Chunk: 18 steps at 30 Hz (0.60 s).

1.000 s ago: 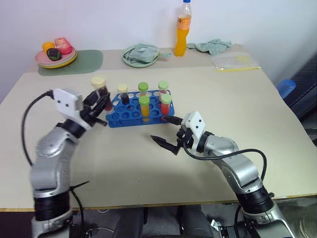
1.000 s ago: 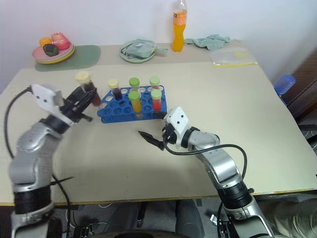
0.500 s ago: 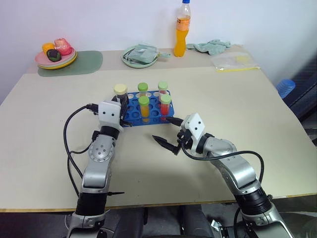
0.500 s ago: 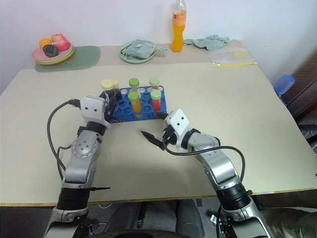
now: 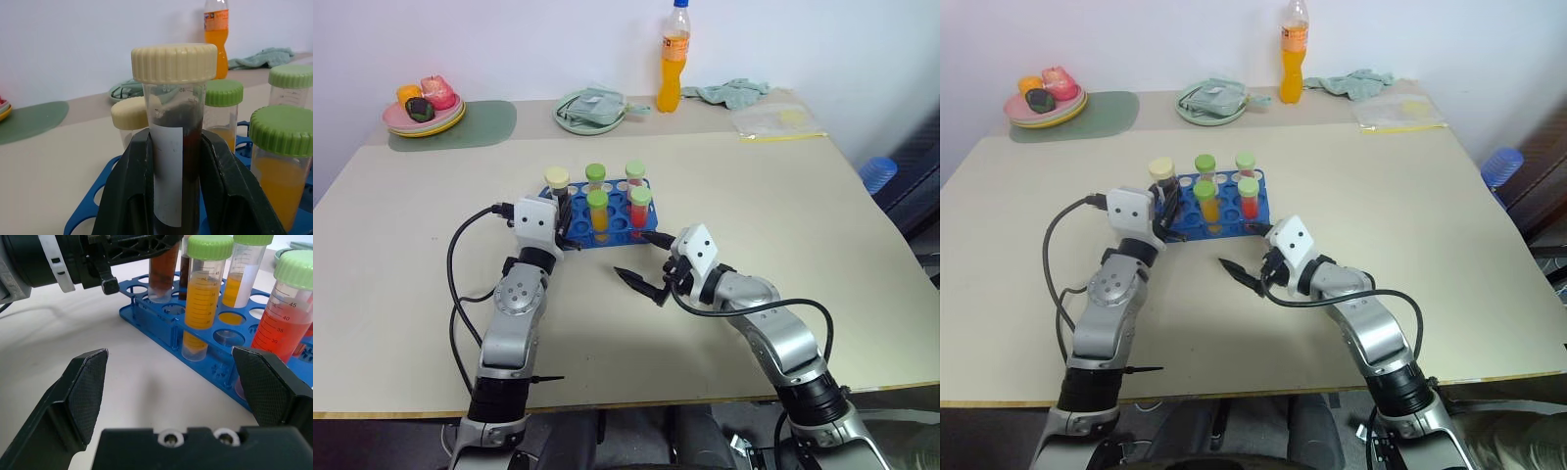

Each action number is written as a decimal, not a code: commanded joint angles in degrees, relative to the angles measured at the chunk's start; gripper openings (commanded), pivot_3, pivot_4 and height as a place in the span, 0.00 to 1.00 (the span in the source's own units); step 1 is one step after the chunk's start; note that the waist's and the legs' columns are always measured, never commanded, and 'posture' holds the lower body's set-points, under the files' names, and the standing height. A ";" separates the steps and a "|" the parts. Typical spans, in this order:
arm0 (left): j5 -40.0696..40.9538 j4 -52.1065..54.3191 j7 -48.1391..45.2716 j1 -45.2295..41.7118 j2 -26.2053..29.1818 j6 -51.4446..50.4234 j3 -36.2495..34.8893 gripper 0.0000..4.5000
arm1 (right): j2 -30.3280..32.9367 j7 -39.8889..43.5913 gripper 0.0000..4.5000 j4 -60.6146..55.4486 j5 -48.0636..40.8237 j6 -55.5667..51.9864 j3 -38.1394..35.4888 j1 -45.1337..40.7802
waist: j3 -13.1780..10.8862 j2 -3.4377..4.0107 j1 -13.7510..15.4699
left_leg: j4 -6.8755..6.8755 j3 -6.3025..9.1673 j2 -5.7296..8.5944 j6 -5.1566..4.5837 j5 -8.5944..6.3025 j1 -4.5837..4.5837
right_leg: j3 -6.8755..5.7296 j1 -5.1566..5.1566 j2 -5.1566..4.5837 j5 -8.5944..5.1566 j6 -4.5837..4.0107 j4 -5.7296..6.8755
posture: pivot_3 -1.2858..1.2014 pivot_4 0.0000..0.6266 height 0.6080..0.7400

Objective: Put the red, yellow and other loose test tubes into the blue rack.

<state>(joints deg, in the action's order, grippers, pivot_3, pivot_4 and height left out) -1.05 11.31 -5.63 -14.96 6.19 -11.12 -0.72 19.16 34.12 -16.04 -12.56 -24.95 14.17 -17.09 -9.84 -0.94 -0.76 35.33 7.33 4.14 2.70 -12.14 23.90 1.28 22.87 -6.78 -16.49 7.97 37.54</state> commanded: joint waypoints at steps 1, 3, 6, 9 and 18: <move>-1.94 1.89 0.79 1.33 0.91 -1.72 0.70 0.16 | -0.51 -0.01 1.00 -1.82 -0.42 0.67 -0.59 0.02 | 0.00 0.00 0.00 | -0.01 0.00 0.00 0.00 0.00 -0.03 | 0.00 -0.02 0.00 0.00 0.00 0.00 | 0.52 0.24 1.00; -2.67 2.26 1.07 1.75 1.31 -1.92 0.82 0.16 | -0.62 0.06 1.00 -1.70 -0.45 0.72 -0.48 0.11 | 0.00 0.00 0.01 | -0.03 0.00 0.00 0.00 0.00 -0.09 | 0.00 -0.07 0.00 0.00 0.00 -0.01 | 0.52 0.24 1.00; -3.22 2.50 1.43 2.04 1.48 -2.24 1.02 0.16 | -0.84 0.06 1.00 -1.69 -0.52 0.61 -0.32 0.19 | 0.00 0.01 -0.07 | -0.07 0.00 -0.01 0.00 0.00 -0.15 | 0.00 -0.11 0.00 0.00 0.00 -0.03 | 0.52 0.24 1.00; -2.74 2.47 1.49 2.02 0.92 -2.48 1.16 0.16 | -0.91 0.11 1.00 -1.64 -0.64 0.48 -0.38 0.22 | 0.00 0.01 -0.07 | -0.07 0.00 -0.01 0.00 0.00 -0.14 | 0.00 -0.10 0.01 0.00 0.00 -0.03 | 0.52 0.24 1.00; -0.02 1.26 0.78 1.70 -0.81 -1.52 0.30 0.58 | -0.53 -0.14 1.00 -2.31 -0.51 0.44 -0.92 0.37 | 0.00 0.00 0.02 | -0.07 0.02 -0.01 0.00 0.00 -0.14 | 0.00 -0.12 0.00 0.00 0.00 -0.06 | 0.52 0.24 1.00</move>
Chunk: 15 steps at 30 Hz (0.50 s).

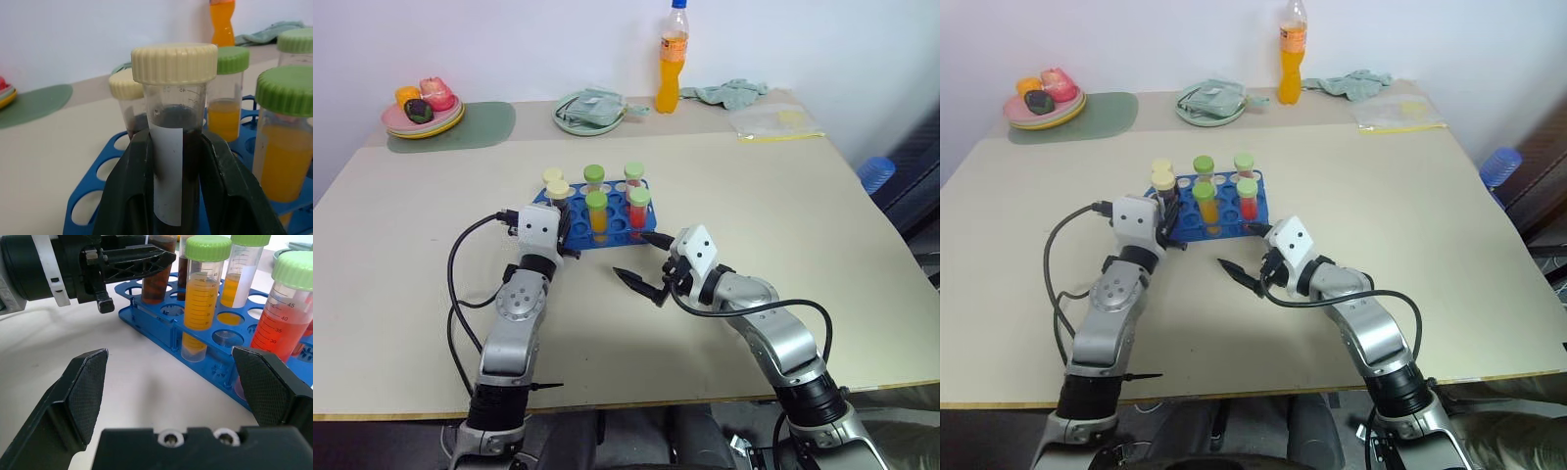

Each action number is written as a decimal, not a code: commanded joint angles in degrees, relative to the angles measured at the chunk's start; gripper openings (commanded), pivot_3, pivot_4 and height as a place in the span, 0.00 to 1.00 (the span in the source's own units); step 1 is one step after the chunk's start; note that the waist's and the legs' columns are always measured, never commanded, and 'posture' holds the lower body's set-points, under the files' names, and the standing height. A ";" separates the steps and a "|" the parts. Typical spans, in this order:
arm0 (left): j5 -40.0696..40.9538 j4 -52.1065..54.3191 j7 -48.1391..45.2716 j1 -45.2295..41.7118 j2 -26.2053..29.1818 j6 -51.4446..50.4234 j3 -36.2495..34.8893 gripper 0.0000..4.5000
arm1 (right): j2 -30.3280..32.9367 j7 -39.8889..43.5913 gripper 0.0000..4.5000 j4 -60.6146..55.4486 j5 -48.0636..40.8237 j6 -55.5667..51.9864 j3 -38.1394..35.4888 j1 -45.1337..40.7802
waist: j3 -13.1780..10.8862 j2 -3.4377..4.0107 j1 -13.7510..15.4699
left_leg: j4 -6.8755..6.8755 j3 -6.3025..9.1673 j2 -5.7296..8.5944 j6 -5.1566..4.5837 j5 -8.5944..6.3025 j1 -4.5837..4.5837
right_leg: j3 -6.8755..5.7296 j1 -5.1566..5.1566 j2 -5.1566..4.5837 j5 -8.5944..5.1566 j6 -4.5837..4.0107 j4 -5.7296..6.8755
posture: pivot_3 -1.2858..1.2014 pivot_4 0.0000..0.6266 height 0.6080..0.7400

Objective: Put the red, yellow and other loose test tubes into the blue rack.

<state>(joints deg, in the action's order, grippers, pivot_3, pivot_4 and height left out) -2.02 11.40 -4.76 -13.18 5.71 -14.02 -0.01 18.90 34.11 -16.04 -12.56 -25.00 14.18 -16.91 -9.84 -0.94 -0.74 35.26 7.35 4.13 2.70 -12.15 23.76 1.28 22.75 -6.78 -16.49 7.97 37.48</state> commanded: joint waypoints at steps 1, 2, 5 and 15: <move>1.07 1.52 -0.10 0.13 -0.31 1.44 -0.50 0.69 | -0.27 -0.12 1.00 -2.49 -0.78 0.56 -1.30 0.18 | 0.00 0.00 0.00 | 0.00 0.00 0.00 0.00 0.00 0.00 | 0.00 0.00 0.00 0.00 0.00 0.00 | 0.52 0.24 1.00; 1.95 2.09 -0.43 0.42 -0.36 1.35 -1.01 0.79 | -0.35 -0.16 1.00 -2.68 -1.17 0.55 -1.79 0.04 | 0.00 0.00 0.00 | 0.00 0.01 0.00 0.00 0.00 0.00 | 0.00 0.00 0.00 0.00 0.00 -0.01 | 0.52 0.24 1.00; 4.19 4.20 -1.49 1.54 0.13 1.06 -2.51 0.88 | 0.12 0.39 1.00 -3.55 -2.36 0.42 -3.36 -0.44 | 0.00 0.00 -0.06 | 0.00 0.02 0.00 0.00 0.00 0.00 | 0.00 0.00 0.00 0.00 0.00 -0.01 | 0.52 0.24 1.00; 21.27 12.71 -19.77 12.85 18.29 -3.87 -19.11 0.88 | 14.76 8.94 1.00 -9.58 -13.73 -7.34 -19.16 3.38 | -0.01 0.02 0.00 | -0.09 0.13 -0.04 -0.04 -0.03 0.00 | 0.00 -0.02 0.00 -0.01 -0.01 -0.13 | 0.52 0.24 1.00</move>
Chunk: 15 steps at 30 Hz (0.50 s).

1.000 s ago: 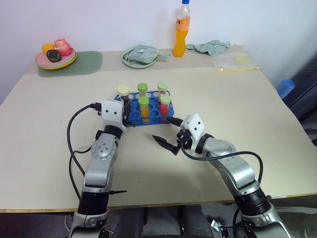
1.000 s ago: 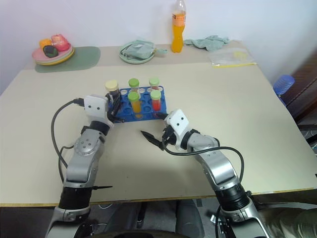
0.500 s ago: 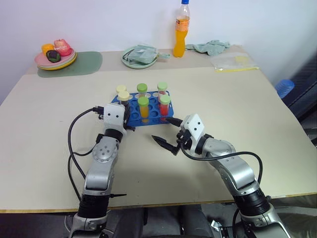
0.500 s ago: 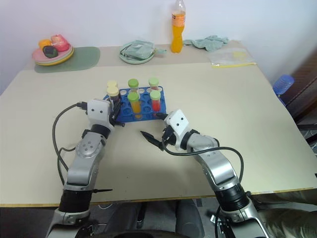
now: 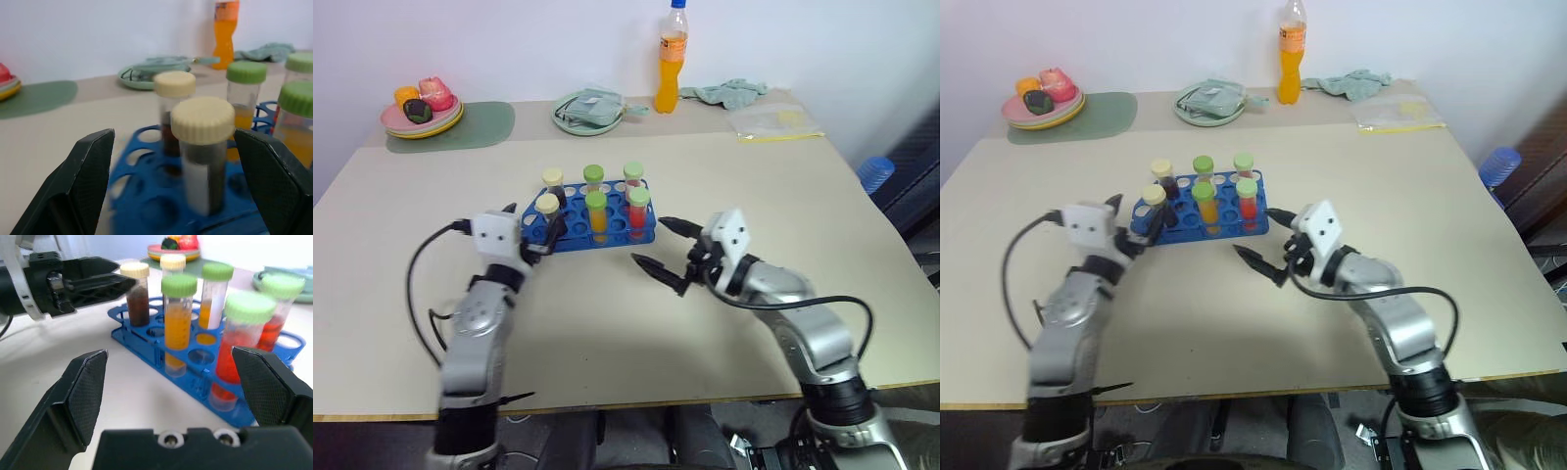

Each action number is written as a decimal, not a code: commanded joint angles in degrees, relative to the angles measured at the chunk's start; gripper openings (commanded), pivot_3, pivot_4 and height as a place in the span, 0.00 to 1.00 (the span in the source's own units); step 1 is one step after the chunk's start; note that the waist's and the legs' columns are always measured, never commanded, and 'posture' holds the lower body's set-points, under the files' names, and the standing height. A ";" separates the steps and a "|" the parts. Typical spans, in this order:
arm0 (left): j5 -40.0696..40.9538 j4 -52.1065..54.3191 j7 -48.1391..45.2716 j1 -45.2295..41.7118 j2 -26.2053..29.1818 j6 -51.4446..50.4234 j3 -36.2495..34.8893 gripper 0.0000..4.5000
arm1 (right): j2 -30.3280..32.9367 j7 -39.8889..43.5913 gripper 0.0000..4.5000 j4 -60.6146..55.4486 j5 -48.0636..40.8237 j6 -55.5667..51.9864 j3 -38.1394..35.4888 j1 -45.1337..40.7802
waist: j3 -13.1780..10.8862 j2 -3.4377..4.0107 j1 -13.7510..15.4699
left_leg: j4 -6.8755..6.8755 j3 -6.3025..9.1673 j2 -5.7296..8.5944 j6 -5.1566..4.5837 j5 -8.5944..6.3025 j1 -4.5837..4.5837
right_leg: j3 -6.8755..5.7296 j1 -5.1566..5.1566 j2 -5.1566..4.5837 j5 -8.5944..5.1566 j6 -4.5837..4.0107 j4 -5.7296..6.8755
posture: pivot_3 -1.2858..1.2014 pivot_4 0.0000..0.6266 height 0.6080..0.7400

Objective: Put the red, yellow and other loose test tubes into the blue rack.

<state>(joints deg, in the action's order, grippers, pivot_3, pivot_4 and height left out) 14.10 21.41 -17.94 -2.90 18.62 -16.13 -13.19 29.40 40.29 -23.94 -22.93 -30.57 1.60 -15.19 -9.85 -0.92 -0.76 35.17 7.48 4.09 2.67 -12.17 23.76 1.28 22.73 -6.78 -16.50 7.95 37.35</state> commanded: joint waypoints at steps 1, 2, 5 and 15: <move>6.73 2.62 -8.63 4.08 7.88 -2.78 -7.50 0.88 | 6.56 3.80 1.00 -0.93 -4.25 -2.27 -8.92 2.71 | -0.01 0.02 0.08 | -0.01 -0.02 0.00 -0.01 0.00 0.00 | -0.01 -0.01 0.00 0.00 -0.01 -0.03 | 0.52 0.24 1.00; 8.38 2.18 -10.59 5.62 10.16 -3.77 -9.40 0.88 | 8.79 4.94 1.00 0.07 -4.87 -2.59 -11.36 3.92 | -0.01 0.02 0.13 | -0.01 -0.04 0.00 -0.03 -0.02 -0.01 | -0.01 -0.05 0.00 0.00 -0.01 -0.07 | 0.52 0.24 1.00; 11.18 1.40 -13.77 8.90 13.83 -5.59 -13.07 0.88 | 13.17 7.71 1.00 3.17 -5.71 -2.02 -16.50 6.78 | -0.01 0.02 0.27 | 0.00 -0.09 -0.01 -0.08 -0.06 -0.03 | -0.12 -0.21 -0.03 -0.01 -0.01 -0.20 | 0.52 0.24 1.00; 13.29 2.88 -15.19 14.06 16.40 -7.40 -16.49 0.88 | 16.92 10.97 1.00 11.27 -4.05 3.48 -19.63 8.60 | -0.02 0.03 0.12 | -0.05 -0.13 -0.09 -0.11 -0.08 -0.13 | -0.08 -0.26 -0.04 -0.02 -0.02 -0.21 | 0.52 0.24 1.00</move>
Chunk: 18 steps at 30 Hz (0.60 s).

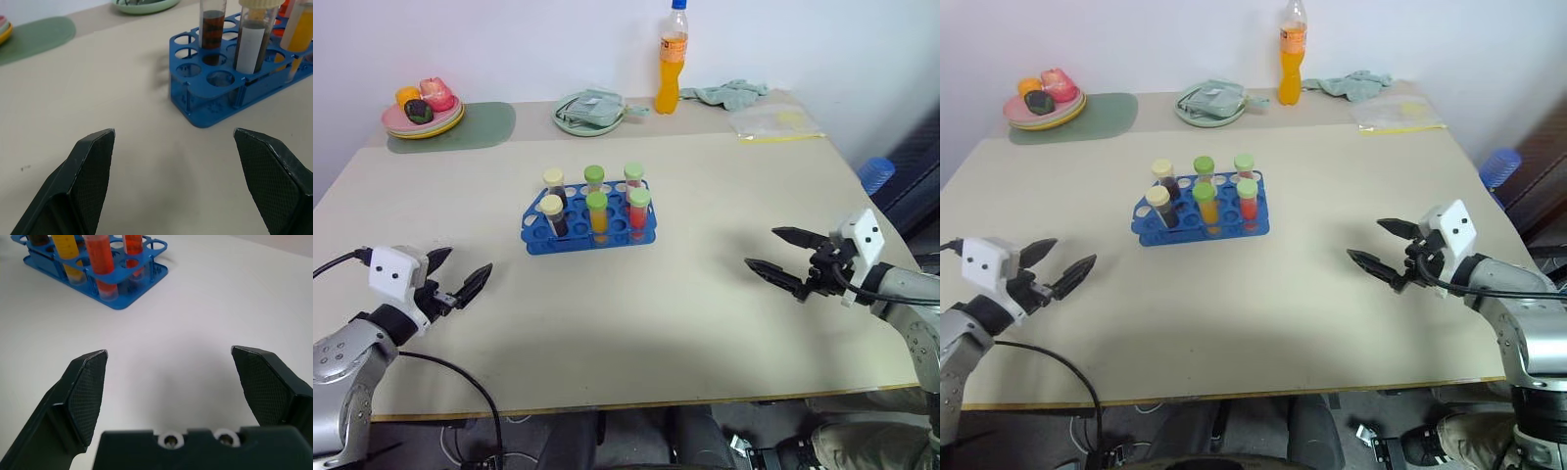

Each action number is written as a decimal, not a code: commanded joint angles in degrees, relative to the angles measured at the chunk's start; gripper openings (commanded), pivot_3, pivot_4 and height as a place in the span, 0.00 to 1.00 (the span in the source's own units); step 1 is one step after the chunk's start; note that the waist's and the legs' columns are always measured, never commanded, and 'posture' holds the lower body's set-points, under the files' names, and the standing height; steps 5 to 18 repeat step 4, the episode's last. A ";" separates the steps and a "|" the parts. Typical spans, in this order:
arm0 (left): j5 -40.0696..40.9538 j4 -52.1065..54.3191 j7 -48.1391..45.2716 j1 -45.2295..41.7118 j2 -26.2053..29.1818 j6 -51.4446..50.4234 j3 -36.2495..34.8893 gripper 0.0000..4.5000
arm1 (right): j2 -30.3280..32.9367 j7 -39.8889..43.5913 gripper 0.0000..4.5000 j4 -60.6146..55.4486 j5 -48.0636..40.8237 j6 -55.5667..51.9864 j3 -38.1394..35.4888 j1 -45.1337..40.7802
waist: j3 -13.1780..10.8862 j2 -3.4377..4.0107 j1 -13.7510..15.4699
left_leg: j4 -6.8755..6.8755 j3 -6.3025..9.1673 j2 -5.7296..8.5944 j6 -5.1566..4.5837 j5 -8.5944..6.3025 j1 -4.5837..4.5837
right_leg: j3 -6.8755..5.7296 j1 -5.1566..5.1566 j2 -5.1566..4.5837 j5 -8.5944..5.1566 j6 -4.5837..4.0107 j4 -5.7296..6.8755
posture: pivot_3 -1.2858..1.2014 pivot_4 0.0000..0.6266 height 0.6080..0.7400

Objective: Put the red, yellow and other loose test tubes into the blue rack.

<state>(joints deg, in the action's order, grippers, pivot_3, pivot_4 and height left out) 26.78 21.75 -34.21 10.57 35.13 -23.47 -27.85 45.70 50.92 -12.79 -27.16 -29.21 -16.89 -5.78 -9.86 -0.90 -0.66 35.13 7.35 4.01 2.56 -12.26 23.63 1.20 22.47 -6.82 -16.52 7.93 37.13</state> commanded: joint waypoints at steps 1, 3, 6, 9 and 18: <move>0.66 3.05 1.47 0.89 -0.38 -0.20 -1.81 0.88 | 0.50 0.35 1.00 0.45 0.19 2.36 -0.94 -1.02 | 0.00 0.00 0.03 | 0.00 0.01 0.00 0.00 0.00 0.00 | 0.00 0.00 0.00 0.00 0.00 0.00 | 0.52 0.24 1.00; 0.79 4.20 2.74 1.51 -1.13 -0.69 -1.90 0.88 | 0.21 0.40 1.00 1.22 0.42 2.99 -0.11 -1.54 | 0.00 0.00 0.05 | 0.00 0.04 0.00 0.00 0.00 0.00 | 0.02 0.00 -0.02 0.00 0.00 0.00 | 0.52 0.24 1.00; 0.74 4.82 3.44 1.98 -1.52 -0.85 -1.98 0.88 | 0.06 0.54 1.00 1.71 0.72 3.43 0.65 -1.93 | 0.00 0.00 0.05 | 0.00 0.06 0.00 0.00 0.00 0.00 | 0.02 -0.01 -0.02 0.00 0.00 -0.01 | 0.52 0.24 1.00; 0.74 4.82 3.44 1.98 -1.52 -0.85 -1.98 0.88 | 0.06 0.54 1.00 1.71 0.72 3.43 0.65 -1.93 | 0.00 0.00 0.05 | 0.00 0.06 0.00 0.00 0.00 0.00 | 0.02 -0.01 -0.02 0.00 0.00 -0.01 | 0.52 0.24 1.00; 0.74 4.82 3.44 1.98 -1.52 -0.85 -1.98 0.88 | 0.06 0.54 1.00 1.71 0.72 3.43 0.65 -1.93 | 0.00 0.00 0.05 | 0.00 0.06 0.00 0.00 0.00 0.00 | 0.02 -0.01 -0.02 0.00 0.00 -0.01 | 0.52 0.24 1.00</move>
